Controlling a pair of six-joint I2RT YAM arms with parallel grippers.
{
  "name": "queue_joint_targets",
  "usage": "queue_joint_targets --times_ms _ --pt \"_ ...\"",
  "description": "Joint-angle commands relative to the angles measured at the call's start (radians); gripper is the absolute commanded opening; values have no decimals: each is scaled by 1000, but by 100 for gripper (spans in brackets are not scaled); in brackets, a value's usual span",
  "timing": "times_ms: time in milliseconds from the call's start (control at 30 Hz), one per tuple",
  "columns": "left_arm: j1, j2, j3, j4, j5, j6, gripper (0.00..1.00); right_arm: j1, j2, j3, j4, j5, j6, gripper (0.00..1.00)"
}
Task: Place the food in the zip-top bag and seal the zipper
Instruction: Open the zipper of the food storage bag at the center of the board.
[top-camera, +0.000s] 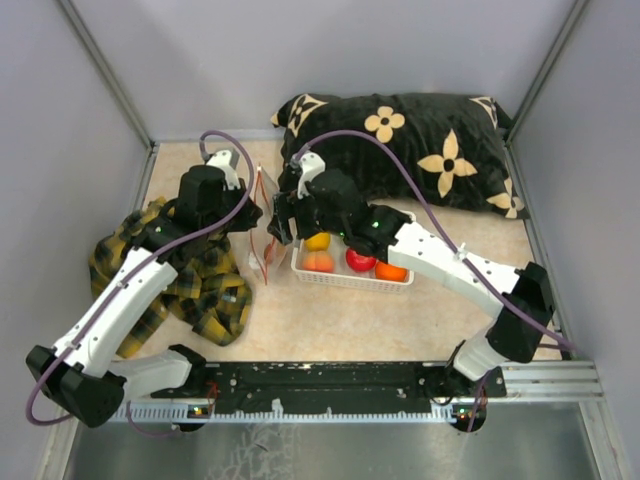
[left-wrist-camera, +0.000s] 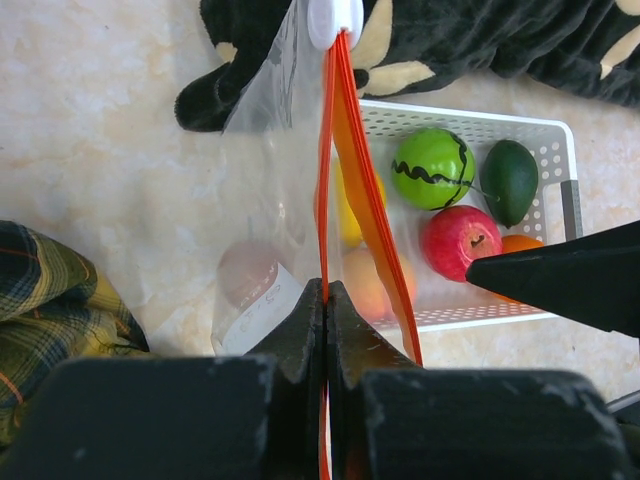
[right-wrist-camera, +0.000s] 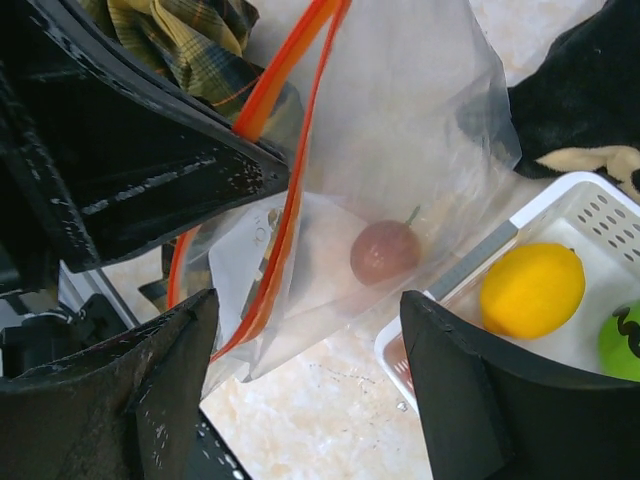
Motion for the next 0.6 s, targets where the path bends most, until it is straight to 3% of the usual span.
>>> queue_joint_targets --times_ms 0,300,567 --pt "-15 7 39 -4 -20 -6 0 11 -55 35 67 -14 0 73" --pt "-27 19 62 -5 -15 -5 0 12 31 78 30 46 -18 67" --pt "-28 3 75 -40 -59 25 0 11 85 130 -44 175 -84 38"
